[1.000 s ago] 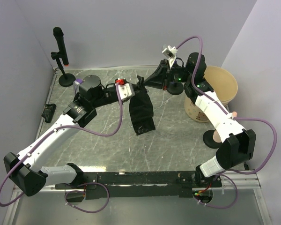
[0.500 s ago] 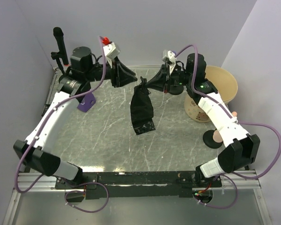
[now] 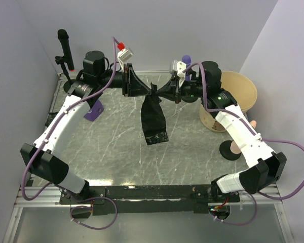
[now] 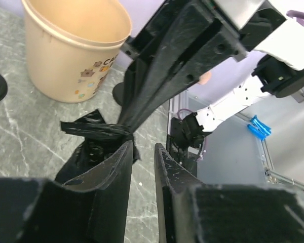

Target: Put the trash bags into the trash bin

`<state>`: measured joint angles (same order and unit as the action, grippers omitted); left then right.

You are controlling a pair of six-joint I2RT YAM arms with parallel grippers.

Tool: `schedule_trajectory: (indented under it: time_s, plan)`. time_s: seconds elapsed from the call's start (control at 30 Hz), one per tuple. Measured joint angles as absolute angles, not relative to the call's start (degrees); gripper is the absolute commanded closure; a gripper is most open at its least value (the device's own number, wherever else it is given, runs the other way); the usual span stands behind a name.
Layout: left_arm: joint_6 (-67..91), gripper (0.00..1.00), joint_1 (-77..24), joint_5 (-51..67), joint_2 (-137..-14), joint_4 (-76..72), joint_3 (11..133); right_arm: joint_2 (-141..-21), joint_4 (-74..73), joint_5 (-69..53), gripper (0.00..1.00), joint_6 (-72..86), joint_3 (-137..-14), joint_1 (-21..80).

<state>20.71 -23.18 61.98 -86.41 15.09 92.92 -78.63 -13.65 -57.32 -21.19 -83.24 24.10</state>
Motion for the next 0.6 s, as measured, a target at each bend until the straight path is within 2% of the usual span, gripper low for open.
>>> schedule_trajectory:
  time_s: [0.37, 0.6]
  plan:
    - [22.7, 0.7, -23.2, 63.7, -86.7, 12.7, 92.7, -78.6, -14.5, -55.4, 1.0, -22.8, -83.2, 25.0]
    - [24.4, 0.92, -23.2, 64.0, -88.4, 9.8, 92.3, -78.6, -15.1, -54.9, 1.0, -23.6, -83.2, 25.4]
